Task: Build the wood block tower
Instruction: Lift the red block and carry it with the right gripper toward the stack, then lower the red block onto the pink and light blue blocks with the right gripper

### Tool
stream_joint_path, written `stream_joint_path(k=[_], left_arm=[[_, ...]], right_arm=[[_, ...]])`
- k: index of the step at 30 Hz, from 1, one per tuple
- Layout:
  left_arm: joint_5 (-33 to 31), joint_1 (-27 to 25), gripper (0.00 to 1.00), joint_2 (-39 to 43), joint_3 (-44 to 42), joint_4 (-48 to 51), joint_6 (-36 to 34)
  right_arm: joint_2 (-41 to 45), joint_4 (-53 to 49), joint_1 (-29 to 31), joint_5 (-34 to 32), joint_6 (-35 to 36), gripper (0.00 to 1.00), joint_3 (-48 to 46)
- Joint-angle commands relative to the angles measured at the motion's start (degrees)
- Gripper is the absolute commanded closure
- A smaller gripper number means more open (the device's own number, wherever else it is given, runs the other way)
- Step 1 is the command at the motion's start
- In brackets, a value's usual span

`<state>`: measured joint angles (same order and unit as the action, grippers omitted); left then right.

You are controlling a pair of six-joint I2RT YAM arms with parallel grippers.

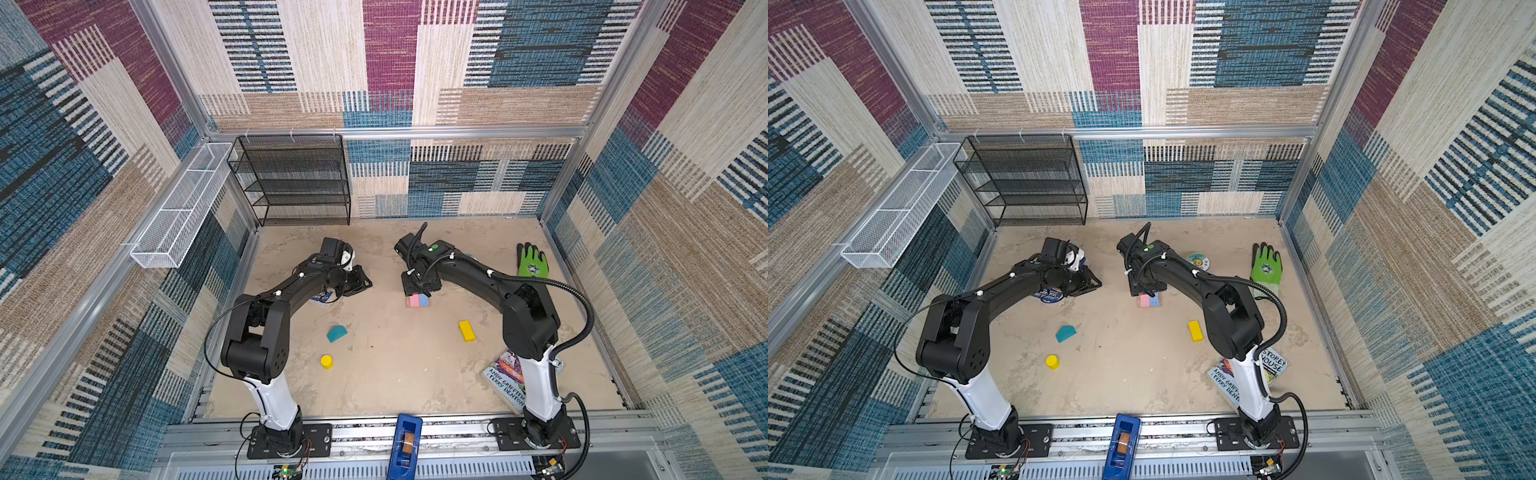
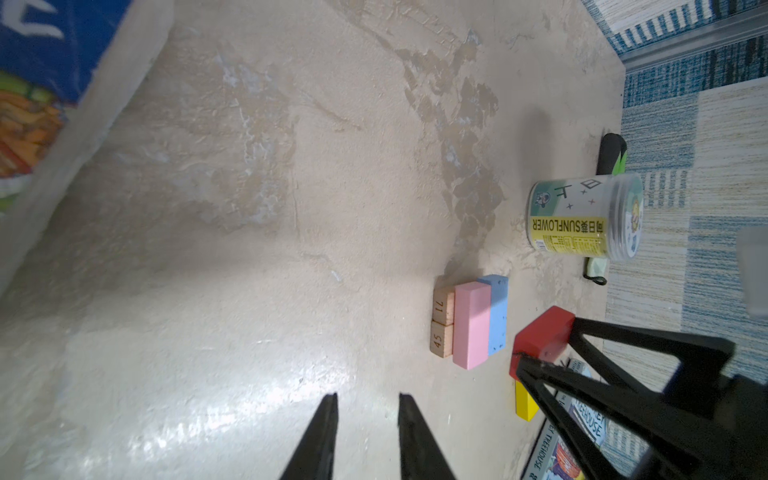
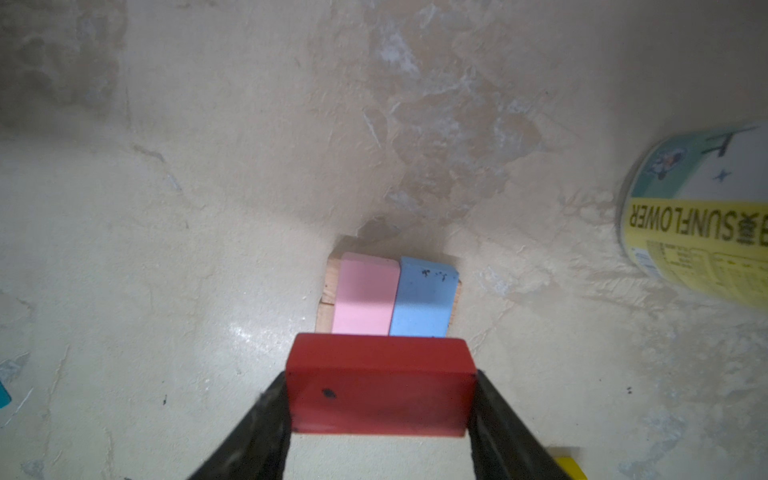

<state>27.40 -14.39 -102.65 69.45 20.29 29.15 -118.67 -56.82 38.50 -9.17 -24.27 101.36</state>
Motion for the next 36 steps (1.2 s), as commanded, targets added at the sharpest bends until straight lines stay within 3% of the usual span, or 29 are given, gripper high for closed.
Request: stream_joint_path(k=[1,36], left_arm=[[1.1,0.2,0.7,0.0,-0.3,-1.1,-0.7],[1.8,1.6,0.7,0.4,-1.7,-1.9,-0.3]], right_arm=[[-0.2,0.1,0.0,-0.6,-1.7,0.41,-0.6],[-2.5,1.6,-0.8,-0.3,-4.0,0.42,-0.8]])
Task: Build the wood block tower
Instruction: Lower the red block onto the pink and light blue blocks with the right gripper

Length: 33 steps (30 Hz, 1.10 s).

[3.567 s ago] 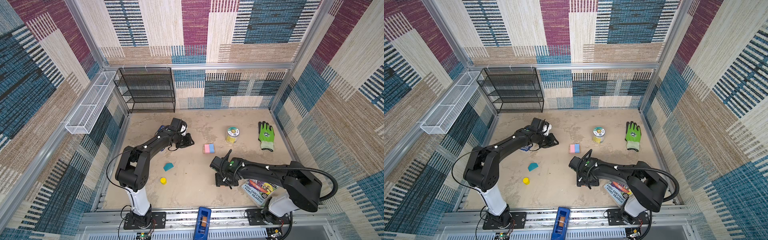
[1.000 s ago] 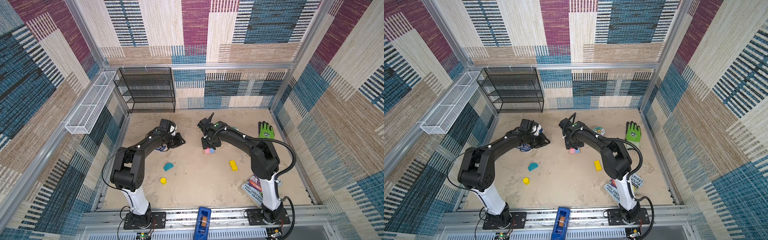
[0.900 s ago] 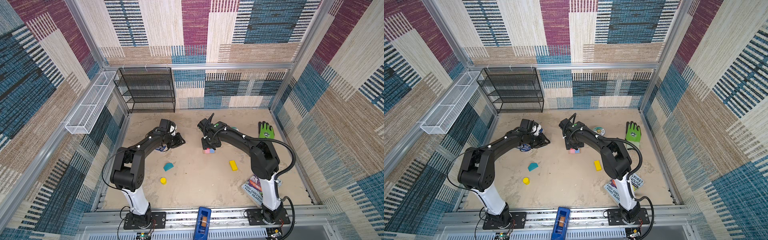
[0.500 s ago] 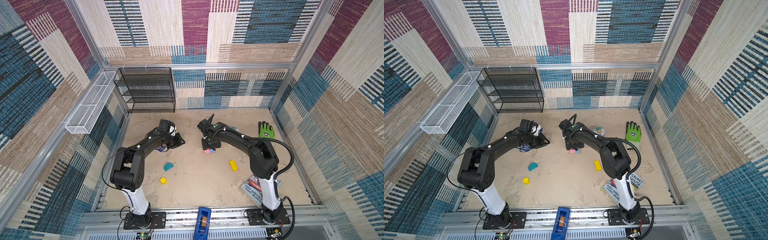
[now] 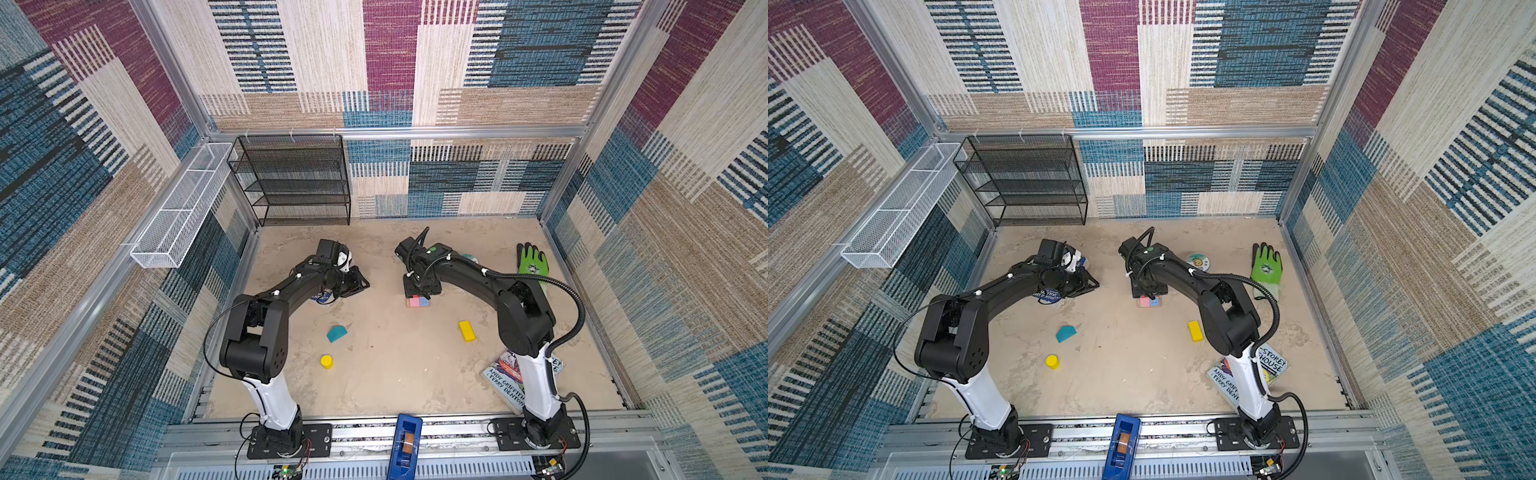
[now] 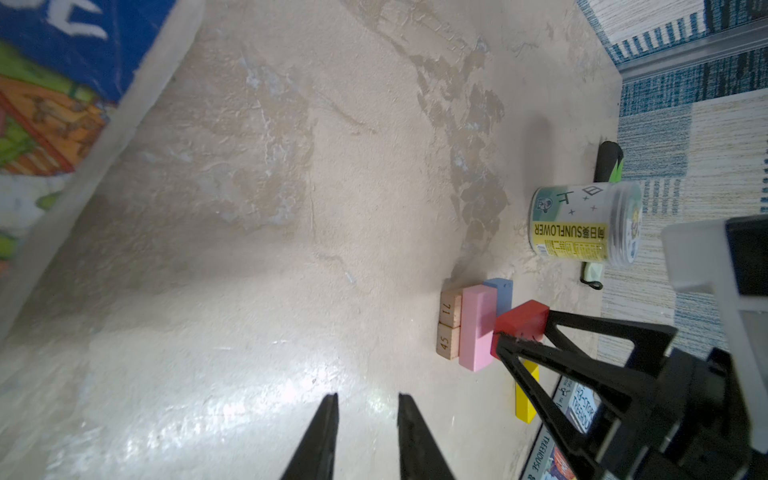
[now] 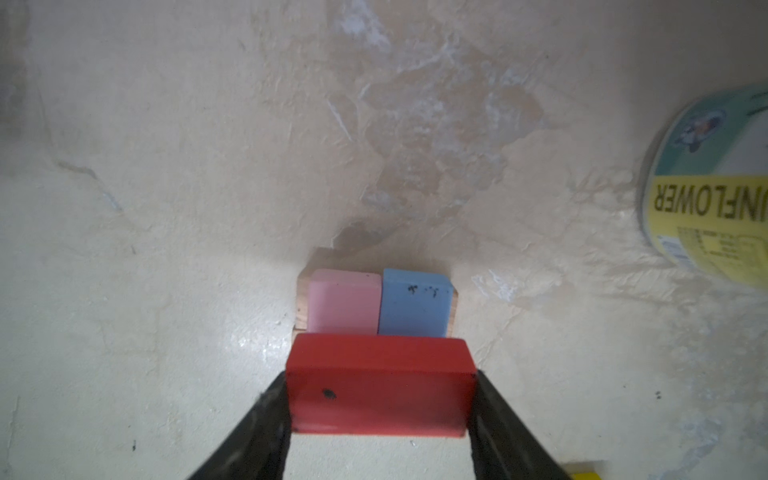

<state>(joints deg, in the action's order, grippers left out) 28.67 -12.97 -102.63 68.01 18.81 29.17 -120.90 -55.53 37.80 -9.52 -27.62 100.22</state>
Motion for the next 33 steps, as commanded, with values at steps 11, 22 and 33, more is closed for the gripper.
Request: stream_joint_path(k=[11,22,33], left_arm=[[0.9,0.5,0.7,0.6,-0.6,-0.9,-0.1],[1.3,0.8,0.7,0.3,-0.7,-1.3,0.1],[1.6,1.0,0.7,0.6,-1.0,-1.4,0.1]], right_arm=[[-0.7,0.1,-0.2,0.5,-1.1,0.43,0.0],[-0.9,0.1,-0.1,1.1,-1.4,0.43,0.2],[-1.1,0.6,-0.1,1.8,-1.7,0.43,0.2]])
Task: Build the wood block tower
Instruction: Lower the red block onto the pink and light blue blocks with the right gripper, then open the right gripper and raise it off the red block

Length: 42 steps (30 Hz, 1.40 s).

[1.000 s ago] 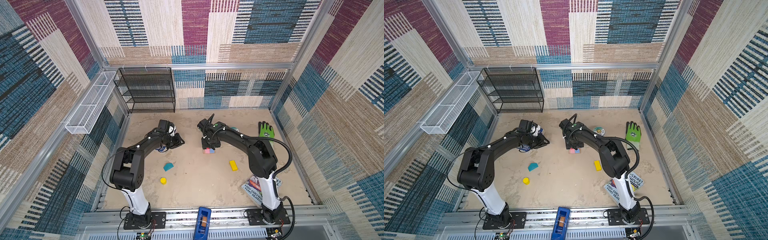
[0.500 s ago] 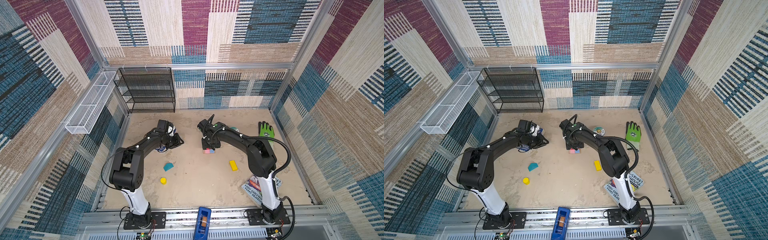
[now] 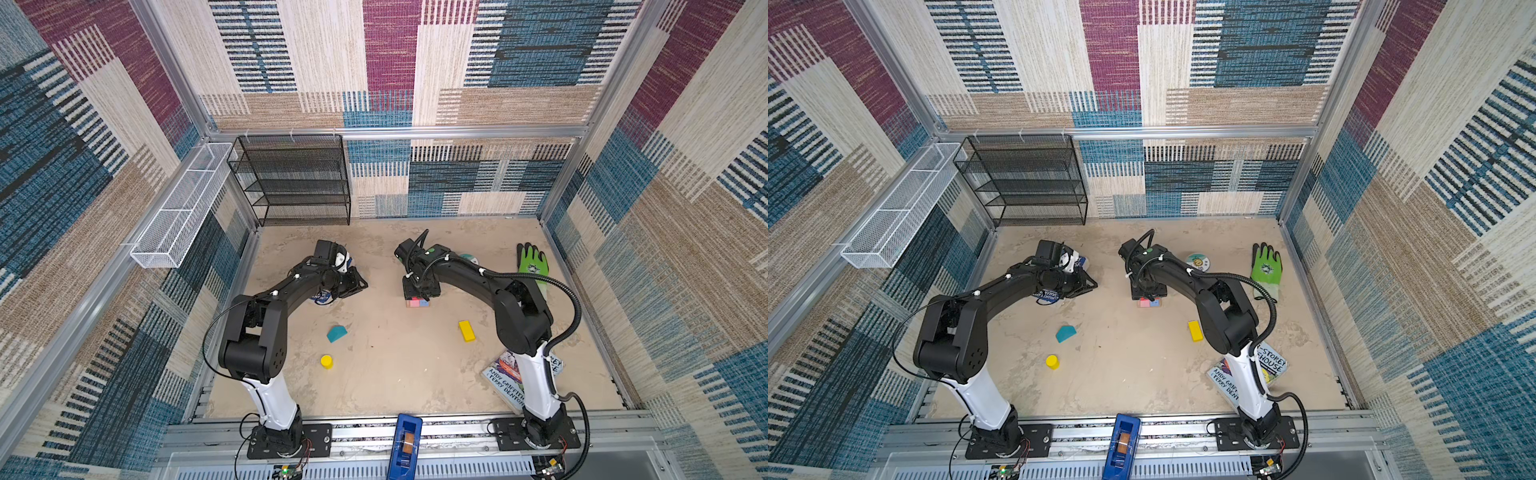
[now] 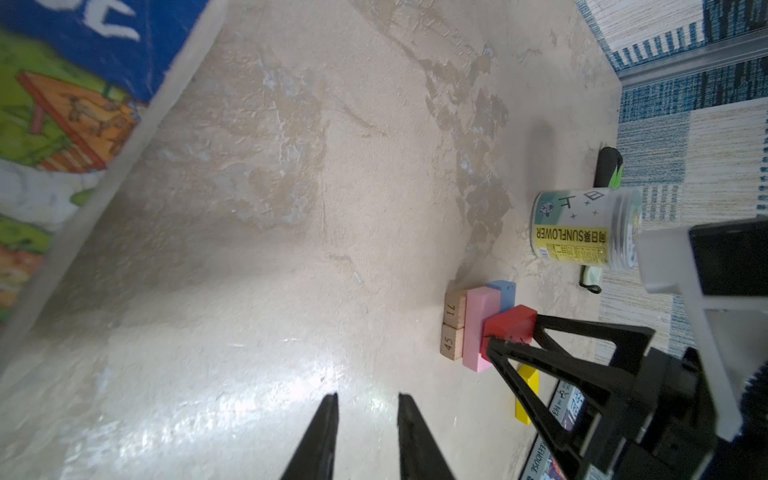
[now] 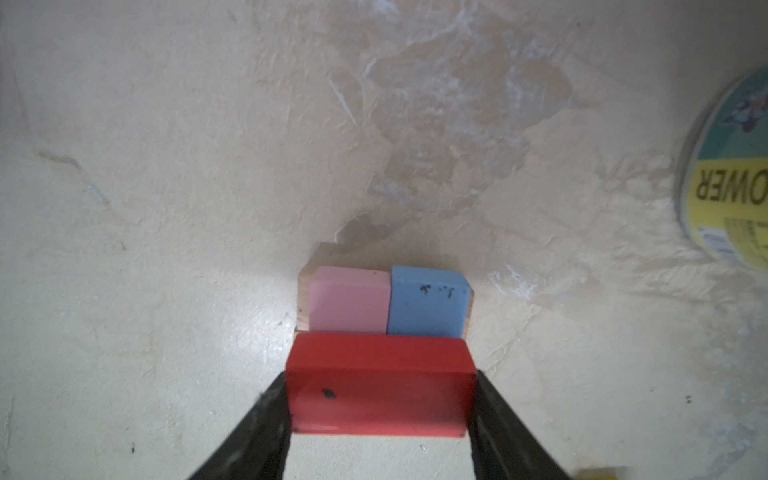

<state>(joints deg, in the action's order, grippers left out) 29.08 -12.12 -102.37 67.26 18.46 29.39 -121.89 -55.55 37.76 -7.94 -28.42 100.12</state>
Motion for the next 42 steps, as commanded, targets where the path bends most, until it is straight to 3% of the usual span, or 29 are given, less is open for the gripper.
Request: stream_joint_path(k=[1,9,23,34,42], left_arm=[[1.2,0.2,0.7,0.3,-0.2,-1.1,-0.1],[1.4,0.3,0.7,0.3,-0.4,-1.2,0.0],[1.7,0.5,0.71,0.3,-0.6,-1.6,0.2],[1.9,0.5,0.71,0.2,-0.7,-1.8,0.3],[2.0,0.5,0.71,0.3,-0.8,-1.9,0.5]], right_arm=[[-0.1,0.6,-0.1,0.1,-1.0,0.43,0.4],[-0.4,0.6,-0.1,0.2,-1.4,0.41,0.3],[-0.4,0.6,-0.1,0.0,-1.6,0.29,0.5],[-0.4,0.4,-0.2,-0.4,-1.9,0.28,0.8],[0.7,0.4,-0.1,-0.9,-2.1,0.17,0.8]])
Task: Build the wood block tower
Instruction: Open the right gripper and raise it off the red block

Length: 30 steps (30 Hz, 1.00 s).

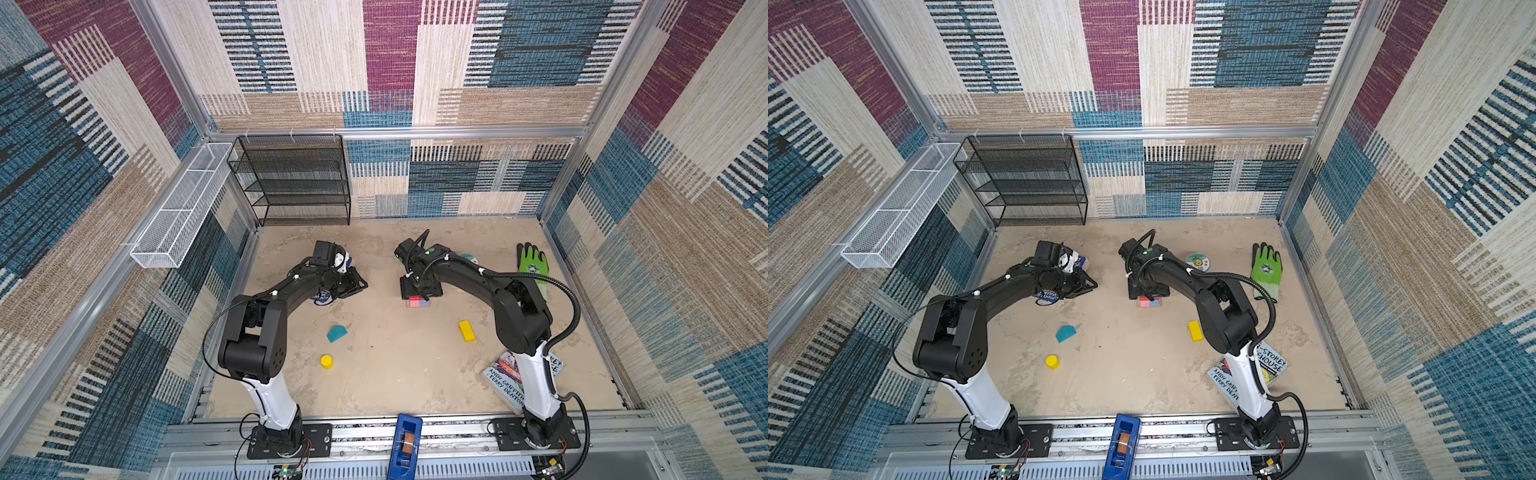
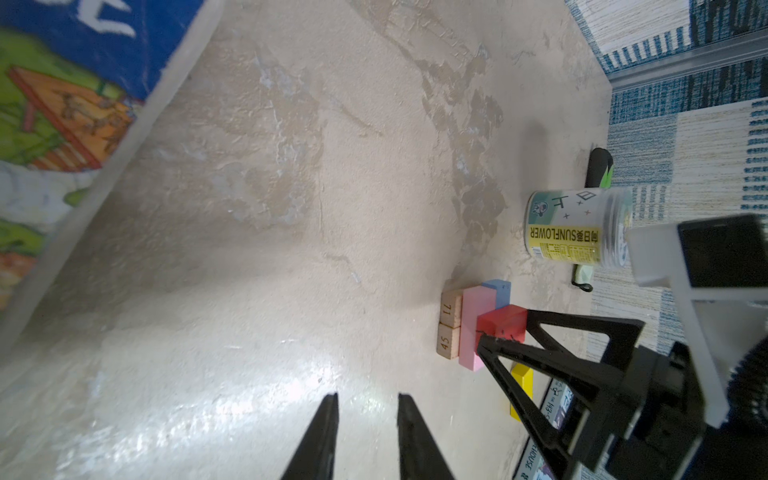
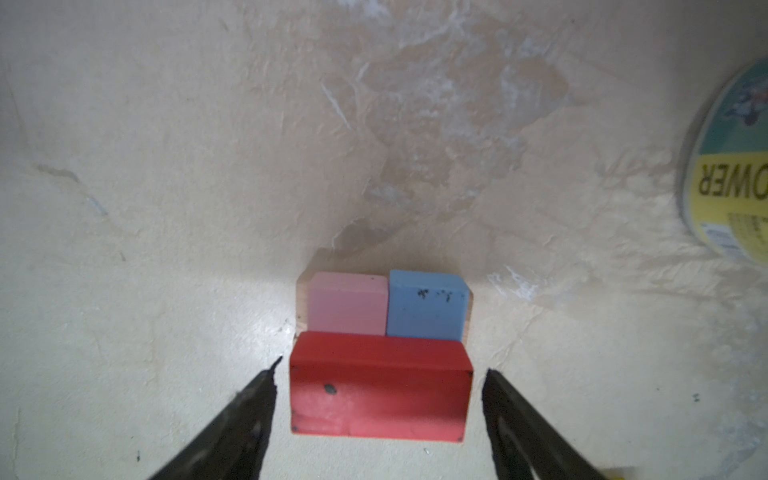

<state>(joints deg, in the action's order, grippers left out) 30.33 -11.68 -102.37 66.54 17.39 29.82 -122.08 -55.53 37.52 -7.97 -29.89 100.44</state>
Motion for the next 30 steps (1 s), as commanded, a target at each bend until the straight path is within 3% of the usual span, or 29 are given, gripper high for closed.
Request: stream_joint_path(k=[1,10,17,30], left_arm=[[0.8,0.1,0.71,0.3,-0.1,-0.9,0.0],[0.2,0.1,0.71,1.1,-0.4,-0.5,-0.2],[-3.3,0.1,0.7,1.8,0.1,2.5,-1.8],[-8.1,-1.9,0.7,6.0,1.5,8.1,-6.7]], right_arm=[[1.2,0.3,0.1,-0.9,-0.7,0.15,0.4],[5.5,0.5,0.1,-1.7,-0.2,0.0,0.4],[11.9,4.4,0.0,-2.0,0.3,0.0,-2.6],[26.5,21.6,-1.0,0.2,0.0,0.0,-17.4]])
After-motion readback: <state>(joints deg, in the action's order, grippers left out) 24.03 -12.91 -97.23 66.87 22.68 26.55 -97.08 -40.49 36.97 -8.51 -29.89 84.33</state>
